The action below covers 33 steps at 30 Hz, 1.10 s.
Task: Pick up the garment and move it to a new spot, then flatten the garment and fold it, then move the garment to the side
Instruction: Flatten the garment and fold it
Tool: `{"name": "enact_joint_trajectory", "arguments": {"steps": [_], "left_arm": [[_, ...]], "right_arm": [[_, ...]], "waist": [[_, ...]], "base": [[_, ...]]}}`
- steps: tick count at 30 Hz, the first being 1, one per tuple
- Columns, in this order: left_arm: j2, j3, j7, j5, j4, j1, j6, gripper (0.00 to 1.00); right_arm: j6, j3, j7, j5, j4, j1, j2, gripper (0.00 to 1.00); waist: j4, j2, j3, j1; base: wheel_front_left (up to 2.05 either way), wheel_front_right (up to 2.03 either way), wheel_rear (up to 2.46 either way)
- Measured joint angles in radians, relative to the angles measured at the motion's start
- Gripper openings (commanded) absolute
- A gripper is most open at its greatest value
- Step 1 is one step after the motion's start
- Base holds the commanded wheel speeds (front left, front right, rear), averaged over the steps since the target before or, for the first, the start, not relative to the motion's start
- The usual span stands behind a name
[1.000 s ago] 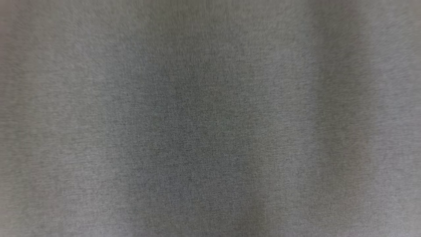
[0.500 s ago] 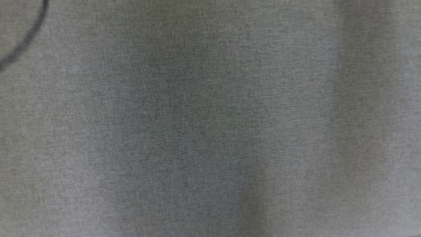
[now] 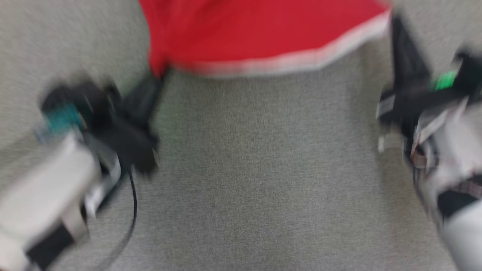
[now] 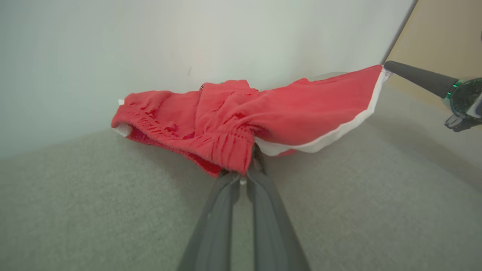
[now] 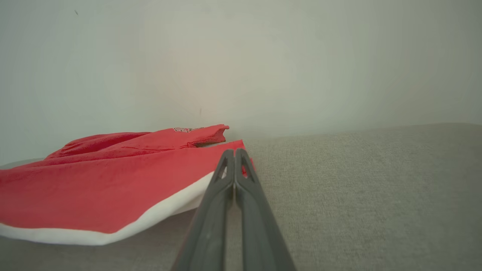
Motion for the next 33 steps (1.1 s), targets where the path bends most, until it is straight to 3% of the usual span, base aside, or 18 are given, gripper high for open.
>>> {"name": "enact_joint_trajectory", "arguments": {"steps": [6,12,23,27,33], "left_arm": [[-0.013,0.048,0.0,0.044,-0.078,0.289,0.024,0.0],[-0.056,0.074,0.0,0.094,-0.072,0.512,0.007,0.0],[-0.092,0.164,0.0,0.158,-0.066,0.756,-0.024,0.0],[-0.101,0.174,0.0,0.173,-0.069,0.792,-0.045,0.0],[-0.132,0.159,0.0,0.207,-0.087,0.772,-0.072,0.0]], "right_arm": [[0.0,-0.033,0.04,-0.006,-0.147,0.315,-0.032,0.0],[0.0,-0.107,0.105,-0.025,-0.281,0.586,-0.029,0.0],[0.0,-0.266,0.22,-0.082,-0.534,1.015,0.083,0.0],[0.0,-0.347,0.264,-0.096,-0.621,1.094,0.128,0.0],[0.0,-0.373,0.315,-0.101,-0.667,1.001,0.115,0.0]], "waist": [[0.009,-0.0001,-0.098,-0.0001],[0.023,-0.0001,-0.185,-0.0001],[0.056,-0.0002,-0.311,0.0001],[0.079,0.0,-0.343,0.0002],[0.113,0.0,-0.364,0.0002]], "base": [[0.0,0.0,0.0],[0.0,0.0,0.0],[0.0,0.0,0.0],[0.0,0.0,0.0],[0.0,0.0,0.0]]}}
